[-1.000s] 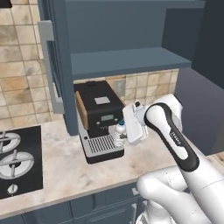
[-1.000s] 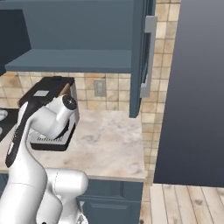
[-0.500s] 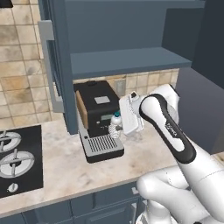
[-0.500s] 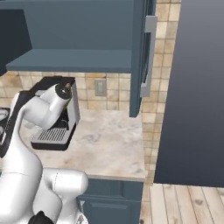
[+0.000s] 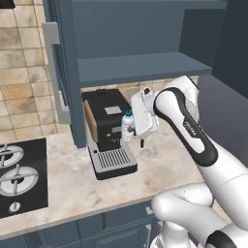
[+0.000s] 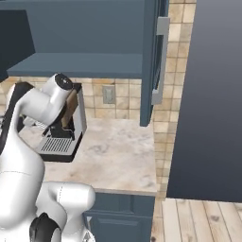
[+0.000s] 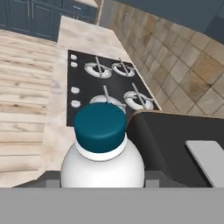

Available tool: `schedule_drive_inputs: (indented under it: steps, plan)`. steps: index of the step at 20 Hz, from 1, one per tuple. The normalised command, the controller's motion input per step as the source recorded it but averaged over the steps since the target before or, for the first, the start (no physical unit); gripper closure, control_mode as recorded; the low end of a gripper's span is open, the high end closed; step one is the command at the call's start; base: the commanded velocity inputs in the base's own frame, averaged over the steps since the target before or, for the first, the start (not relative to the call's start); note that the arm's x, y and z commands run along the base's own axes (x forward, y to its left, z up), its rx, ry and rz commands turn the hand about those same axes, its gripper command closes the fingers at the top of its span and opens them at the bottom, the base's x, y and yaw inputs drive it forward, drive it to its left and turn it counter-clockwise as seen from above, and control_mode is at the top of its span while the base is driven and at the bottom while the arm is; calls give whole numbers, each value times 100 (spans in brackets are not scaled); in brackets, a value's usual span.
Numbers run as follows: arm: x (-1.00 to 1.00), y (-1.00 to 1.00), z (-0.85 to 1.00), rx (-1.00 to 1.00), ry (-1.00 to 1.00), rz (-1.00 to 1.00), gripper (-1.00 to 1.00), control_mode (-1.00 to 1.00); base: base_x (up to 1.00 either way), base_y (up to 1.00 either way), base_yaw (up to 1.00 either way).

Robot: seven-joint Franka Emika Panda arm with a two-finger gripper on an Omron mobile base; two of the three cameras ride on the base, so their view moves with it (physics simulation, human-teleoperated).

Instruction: Sort all alcoholic drinks to one cabinet, and non-alcoholic drinks to the other.

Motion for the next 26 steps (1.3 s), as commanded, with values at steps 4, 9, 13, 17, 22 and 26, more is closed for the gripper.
schedule_drive_inputs:
  steps: [4,9,13,17,22,26]
  plan:
    - [0,0,29,0,-5,0,100,-100,0,0,0]
    - [-2,0,30,0,-11,0,100,-100,0,0,0]
    - [-4,0,32,0,-8,0,100,-100,0,0,0]
    - [-7,1,31,0,-6,0,100,-100,0,0,0]
    - [-17,1,28,0,-5,-2,100,-100,0,0,0]
    - [-25,0,28,4,-4,-4,100,-100,0,0,0]
